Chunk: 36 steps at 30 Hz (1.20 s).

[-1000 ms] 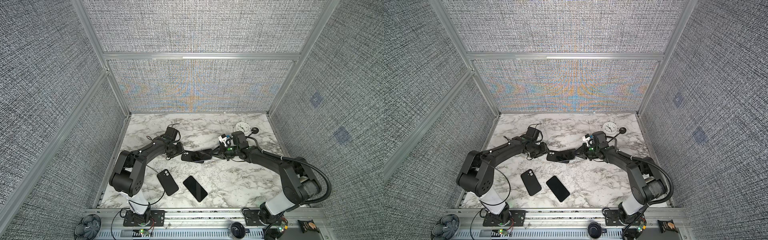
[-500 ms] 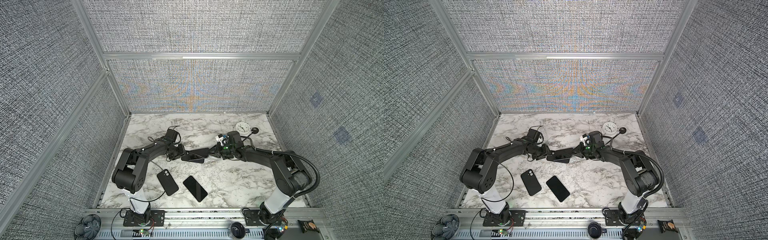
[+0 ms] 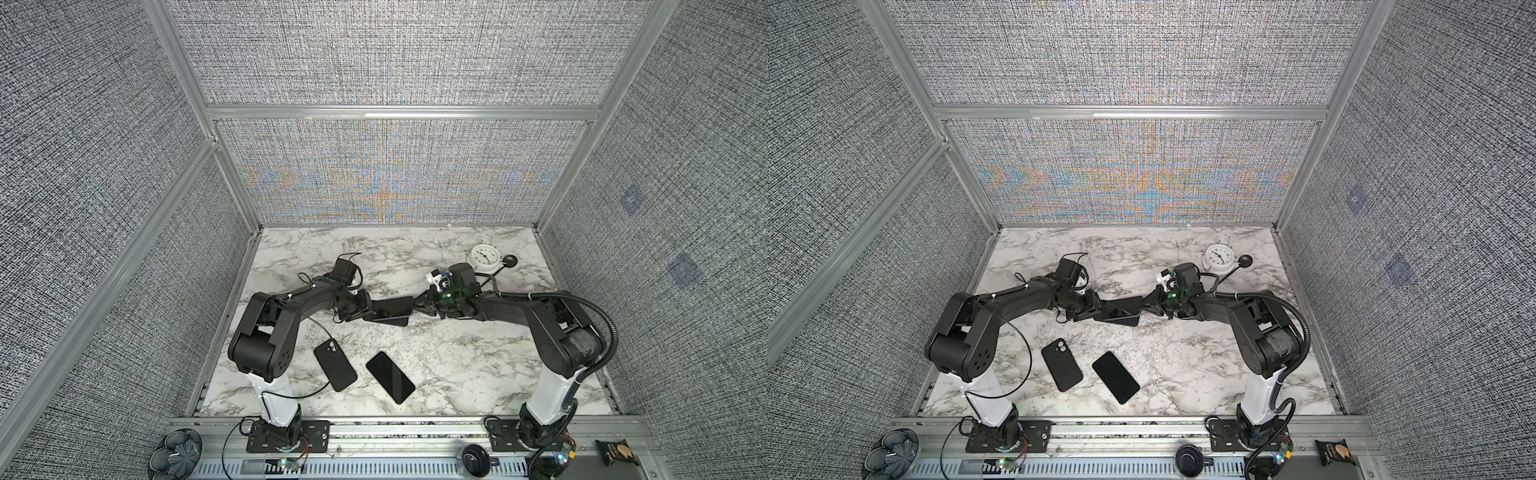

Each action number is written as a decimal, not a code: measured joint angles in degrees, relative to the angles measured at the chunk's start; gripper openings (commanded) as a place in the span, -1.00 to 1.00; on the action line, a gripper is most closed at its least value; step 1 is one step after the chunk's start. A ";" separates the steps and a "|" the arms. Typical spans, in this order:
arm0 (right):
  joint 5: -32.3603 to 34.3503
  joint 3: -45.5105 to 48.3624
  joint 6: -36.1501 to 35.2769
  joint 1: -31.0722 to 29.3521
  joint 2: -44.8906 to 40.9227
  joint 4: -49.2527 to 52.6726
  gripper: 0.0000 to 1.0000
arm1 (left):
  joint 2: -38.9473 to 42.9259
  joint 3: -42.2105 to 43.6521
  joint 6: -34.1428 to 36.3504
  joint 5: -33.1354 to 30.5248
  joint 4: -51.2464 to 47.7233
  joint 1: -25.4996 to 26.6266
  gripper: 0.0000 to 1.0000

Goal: Put the phone into the phone case

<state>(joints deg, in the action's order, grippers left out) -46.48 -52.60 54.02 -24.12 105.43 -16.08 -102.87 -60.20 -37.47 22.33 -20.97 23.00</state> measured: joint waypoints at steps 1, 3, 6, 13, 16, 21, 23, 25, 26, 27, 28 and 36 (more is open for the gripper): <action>-0.31 0.11 0.02 0.00 0.39 -0.52 -1.00 | 0.02 0.02 0.00 0.09 -0.09 0.00 0.07; -0.66 0.20 0.02 0.00 0.85 -1.18 -1.00 | 0.02 0.11 -0.02 0.11 -0.13 0.00 0.07; -1.07 0.20 -0.02 0.02 1.27 -1.53 -1.00 | 0.02 0.24 -0.02 0.13 -0.17 0.00 0.07; -2.01 -0.11 -0.94 0.11 2.49 -1.49 -1.00 | -0.04 1.31 -0.07 0.55 0.66 0.00 0.06; -2.47 -0.52 -1.29 -0.02 3.37 -1.66 -1.00 | -0.11 1.66 -0.13 0.74 1.31 -0.07 0.05; -2.95 -1.42 -1.73 -0.50 4.63 -1.90 -1.00 | -0.13 1.97 -0.28 1.18 1.77 -0.20 0.05; -3.10 -1.64 -1.77 -0.57 4.94 -1.95 -1.00 | -0.13 2.01 -0.28 1.18 1.81 -0.20 0.04; -3.26 -1.92 -1.97 -0.55 5.14 -1.92 -1.00 | -0.13 2.05 -0.28 1.20 1.90 -0.20 0.04; -3.28 -2.03 -1.99 -0.57 5.25 -1.90 -1.00 | -0.13 2.05 -0.28 1.22 1.95 -0.22 0.04; -3.30 -2.12 -2.16 -0.57 5.42 -1.92 -1.00 | -0.13 2.05 -0.31 1.22 1.97 -0.22 0.04; -3.37 -2.19 -2.19 -0.57 5.57 -1.90 -1.00 | -0.13 2.10 -0.31 1.27 2.01 -0.22 0.04; -3.65 -2.43 -2.78 -0.59 6.54 -2.14 -1.00 | 0.15 2.93 -0.48 1.75 3.30 -0.22 0.03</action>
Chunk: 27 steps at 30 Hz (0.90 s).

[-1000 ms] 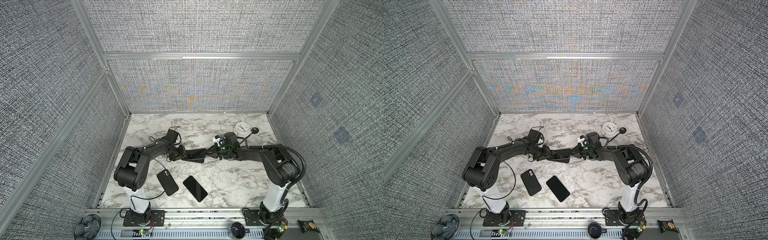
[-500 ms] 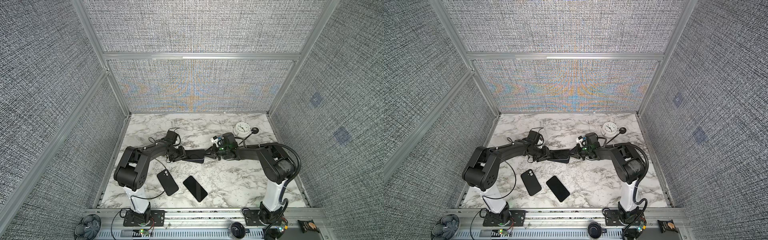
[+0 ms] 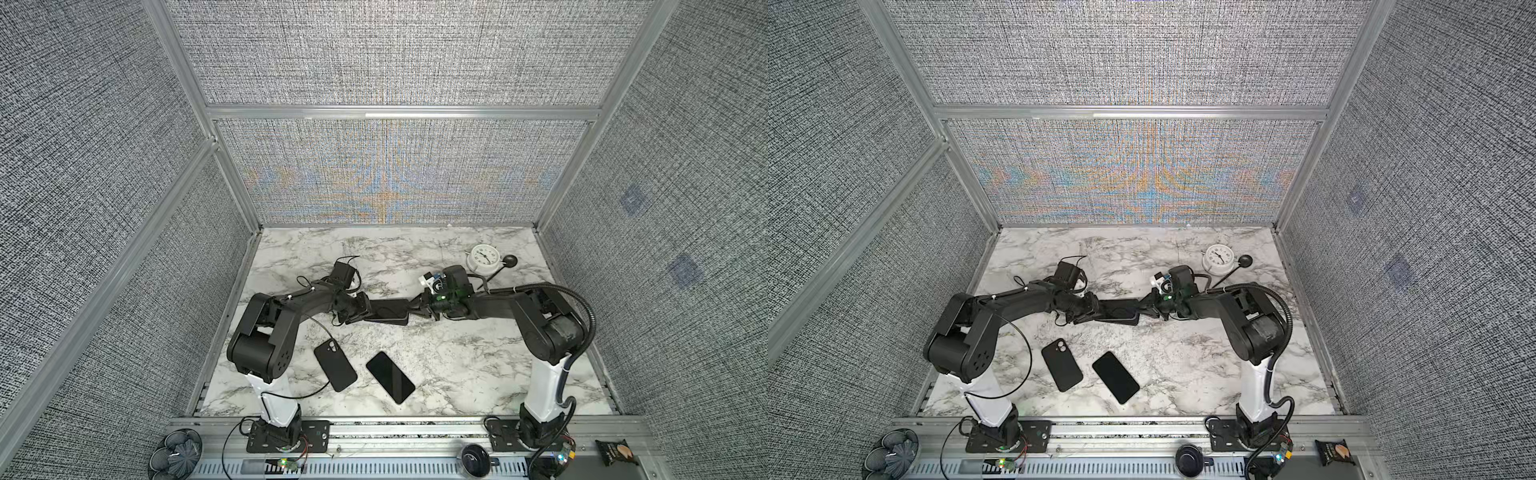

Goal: Put the phone into the phone case

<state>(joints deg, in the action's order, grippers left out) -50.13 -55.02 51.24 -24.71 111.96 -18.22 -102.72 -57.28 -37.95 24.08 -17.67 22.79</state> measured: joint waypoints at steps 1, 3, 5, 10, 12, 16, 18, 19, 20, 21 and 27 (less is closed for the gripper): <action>-0.02 0.00 0.00 0.00 0.07 0.00 -1.00 | 0.11 0.13 0.00 0.02 0.11 0.00 0.03; -0.04 -0.07 -0.09 0.00 0.24 -0.09 -1.00 | 0.24 0.35 -0.04 0.02 0.39 0.02 0.03; -0.15 -0.11 -0.22 0.00 0.55 -0.22 -1.00 | 0.46 0.66 -0.20 0.00 0.63 0.07 0.03; -0.85 -0.50 -0.66 0.00 1.77 -0.48 -1.00 | 1.40 1.73 -0.22 -0.20 0.94 0.15 0.02; -1.11 -0.72 -0.70 0.00 2.23 -0.52 -1.00 | 1.86 2.23 -0.22 -0.22 0.85 0.20 0.02; -1.53 -0.92 -0.85 0.00 2.99 -0.81 -1.00 | 2.43 2.82 -0.22 -0.35 0.70 0.24 0.02; -1.75 -1.25 -0.96 -0.04 3.21 -0.59 -1.00 | 2.69 2.89 -0.22 -0.37 0.17 0.31 0.02; -1.77 -1.38 -1.18 -0.07 3.23 -0.46 -1.00 | 2.82 2.89 -0.22 -0.37 -0.17 0.33 0.02; -1.77 -1.51 -1.22 -0.13 3.23 -0.31 -1.00 | 3.06 2.93 -0.22 -0.46 -0.46 0.33 0.02; -1.77 -1.55 -1.57 -0.17 3.23 -0.15 -1.00 | 3.26 2.95 -0.20 -0.63 -0.63 0.33 0.03; -1.77 -2.05 -2.73 -0.28 3.50 1.79 -1.00 | 4.22 2.38 0.07 -3.17 -2.14 -1.07 0.03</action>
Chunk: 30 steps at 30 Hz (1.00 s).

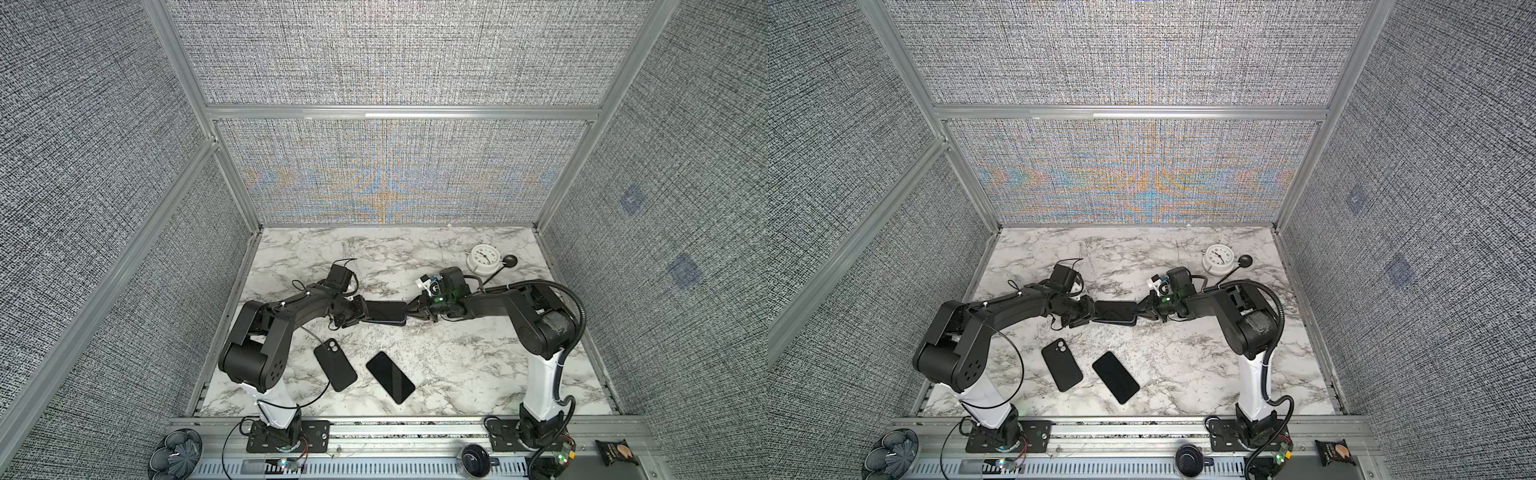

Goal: Put the phone into the phone case

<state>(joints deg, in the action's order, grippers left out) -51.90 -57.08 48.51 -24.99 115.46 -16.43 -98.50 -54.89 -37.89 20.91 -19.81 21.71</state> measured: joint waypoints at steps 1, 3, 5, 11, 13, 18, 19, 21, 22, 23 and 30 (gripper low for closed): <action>-0.02 -0.63 -0.26 0.00 0.20 0.48 -1.00 | 0.00 -0.26 0.00 -0.22 0.00 -0.31 0.02; -0.15 -1.49 -0.72 -0.07 0.31 1.05 -1.00 | -0.09 -1.01 0.07 -1.38 0.07 -0.92 0.03; -0.17 -1.88 -1.07 -0.15 0.37 1.77 -1.00 | -1.05 -2.14 0.24 -1.66 0.42 -1.18 0.02; -0.13 -2.71 -2.08 -0.22 0.46 3.67 -1.00 | -6.34 -6.01 0.83 -0.79 1.81 -1.14 0.02; -0.07 -2.97 -2.36 -0.24 0.55 4.13 -1.00 | -6.95 -6.29 0.83 0.02 2.64 -1.09 0.02; -0.02 -3.72 -2.84 -0.48 1.38 4.87 -1.00 | -7.08 -5.70 0.81 0.74 4.11 -0.98 0.02; -0.02 -3.91 -2.97 -0.48 1.64 5.03 -1.00 | -6.95 -5.38 0.81 0.90 4.63 -0.98 0.03; -0.04 -4.31 -3.28 -0.52 2.10 5.42 -1.00 | -6.69 -4.61 0.81 1.09 5.60 -0.96 0.02; -0.04 -4.46 -3.37 -0.57 2.29 5.60 -1.00 | -6.54 -4.31 0.76 1.11 6.03 -0.92 0.02; -0.02 -4.72 -3.48 -0.61 2.49 5.97 -1.00 | -6.36 -3.96 0.76 1.07 6.43 -0.85 0.02; 0.50 -6.54 -4.81 -0.92 2.82 8.81 -1.00 | -4.98 -1.92 0.17 -0.83 8.52 -0.07 0.02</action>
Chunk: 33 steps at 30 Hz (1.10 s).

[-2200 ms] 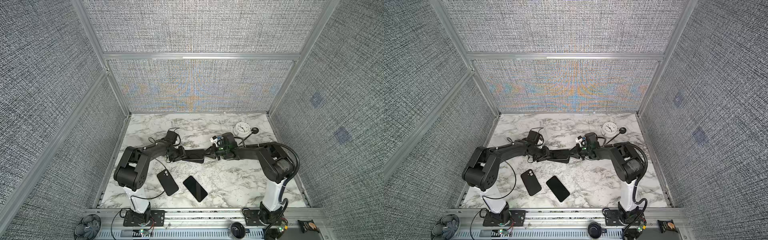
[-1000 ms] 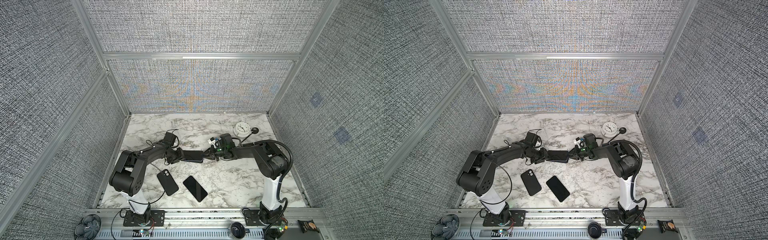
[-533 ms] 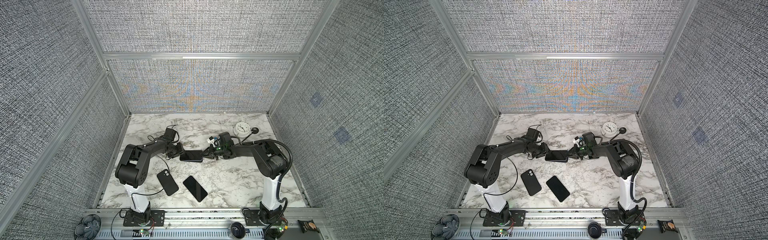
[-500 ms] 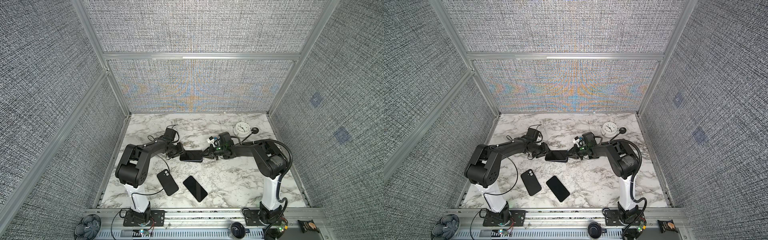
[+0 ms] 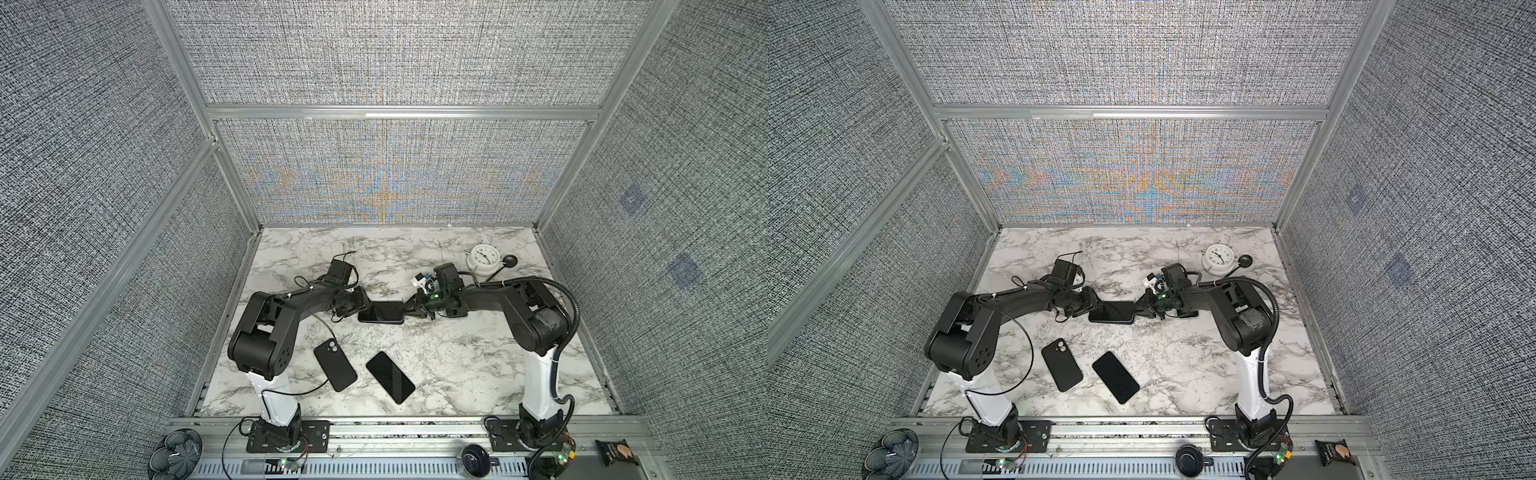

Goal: Put the phone into the phone case

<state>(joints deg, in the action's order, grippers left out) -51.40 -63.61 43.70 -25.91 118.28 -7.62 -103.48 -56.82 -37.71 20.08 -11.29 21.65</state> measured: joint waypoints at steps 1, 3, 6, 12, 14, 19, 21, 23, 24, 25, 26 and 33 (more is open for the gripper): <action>0.04 -0.11 -0.11 -0.07 0.02 0.24 -1.00 | 0.17 0.26 -0.02 -0.15 0.22 0.02 0.02; 0.15 -0.37 -0.37 -0.22 0.00 0.79 -0.95 | 0.57 0.70 -0.04 -0.44 0.42 0.02 0.02; 0.42 -0.68 -1.03 -0.48 -0.22 1.79 -0.86 | 1.25 1.33 -0.04 -0.72 0.33 0.07 0.02; 3.65 -2.10 -3.76 -1.05 -1.84 7.08 -0.57 | 2.08 1.95 -0.26 -0.13 -0.85 0.37 0.02; 6.01 -2.38 -4.59 -1.16 -2.16 9.94 -0.53 | 2.25 2.29 -0.28 0.63 -0.94 0.48 0.02; 8.41 -3.02 -6.12 -1.27 -2.82 13.73 -0.45 | 2.84 2.99 -0.44 1.18 -1.22 0.48 0.02; 9.01 -3.52 -6.67 -1.40 -2.91 14.75 -0.42 | 3.10 3.19 -0.44 1.29 -1.46 0.48 0.02; 9.84 -4.13 -7.45 -1.49 -3.19 16.11 -0.40 | 3.30 3.26 -0.44 1.29 -1.99 0.48 0.02; 10.21 -4.33 -7.69 -1.49 -3.43 16.70 -0.39 | 3.32 3.26 -0.44 1.29 -2.14 0.48 0.02; 10.82 -4.57 -8.09 -1.46 -3.80 17.55 -0.38 | 3.39 3.26 -0.44 1.31 -2.32 0.48 0.02; 11.30 -4.76 -8.41 -1.44 -4.17 18.27 -0.38 | 3.41 3.26 -0.44 1.31 -2.51 0.48 0.02; 15.89 -5.84 -11.54 -1.68 -7.78 23.19 -0.36 | 3.41 3.50 -0.20 2.14 -2.40 0.48 0.08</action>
<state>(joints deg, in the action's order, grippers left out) -35.51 -69.45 32.16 -27.59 110.50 15.57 -100.07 -53.32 -37.91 22.22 -13.69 22.13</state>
